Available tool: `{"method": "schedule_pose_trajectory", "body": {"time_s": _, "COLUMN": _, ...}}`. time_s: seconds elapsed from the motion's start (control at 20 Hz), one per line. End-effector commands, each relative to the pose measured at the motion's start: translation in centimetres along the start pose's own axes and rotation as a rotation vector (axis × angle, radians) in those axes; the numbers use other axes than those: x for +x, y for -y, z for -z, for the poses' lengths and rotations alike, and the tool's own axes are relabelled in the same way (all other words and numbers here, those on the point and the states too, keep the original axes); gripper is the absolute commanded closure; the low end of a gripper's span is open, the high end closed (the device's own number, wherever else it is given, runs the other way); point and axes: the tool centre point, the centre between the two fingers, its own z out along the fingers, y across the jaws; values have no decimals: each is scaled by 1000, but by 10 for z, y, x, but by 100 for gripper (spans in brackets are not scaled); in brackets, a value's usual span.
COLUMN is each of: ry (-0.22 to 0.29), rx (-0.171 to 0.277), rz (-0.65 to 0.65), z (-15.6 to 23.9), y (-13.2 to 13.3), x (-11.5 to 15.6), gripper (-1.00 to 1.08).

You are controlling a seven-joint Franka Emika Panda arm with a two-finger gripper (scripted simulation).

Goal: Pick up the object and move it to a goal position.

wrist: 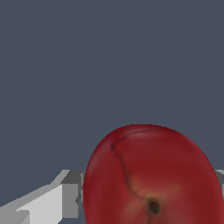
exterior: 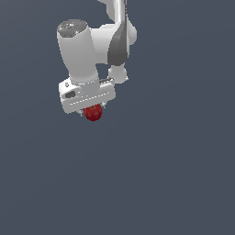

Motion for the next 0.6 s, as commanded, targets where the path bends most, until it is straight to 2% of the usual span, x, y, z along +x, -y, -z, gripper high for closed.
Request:
{"method": "schedule_pose_trajectory", "body": {"time_s": 0.0, "ry": -2, "rx": -1, "rz": 1, "z": 27, "y": -13, "x": -2, "gripper": 108}}
{"method": "schedule_pose_trajectory", "body": {"time_s": 0.55, "ry": -1, "rx": -1, "rz": 1, "z": 129, "y": -64, "x": -9, "gripper": 108}}
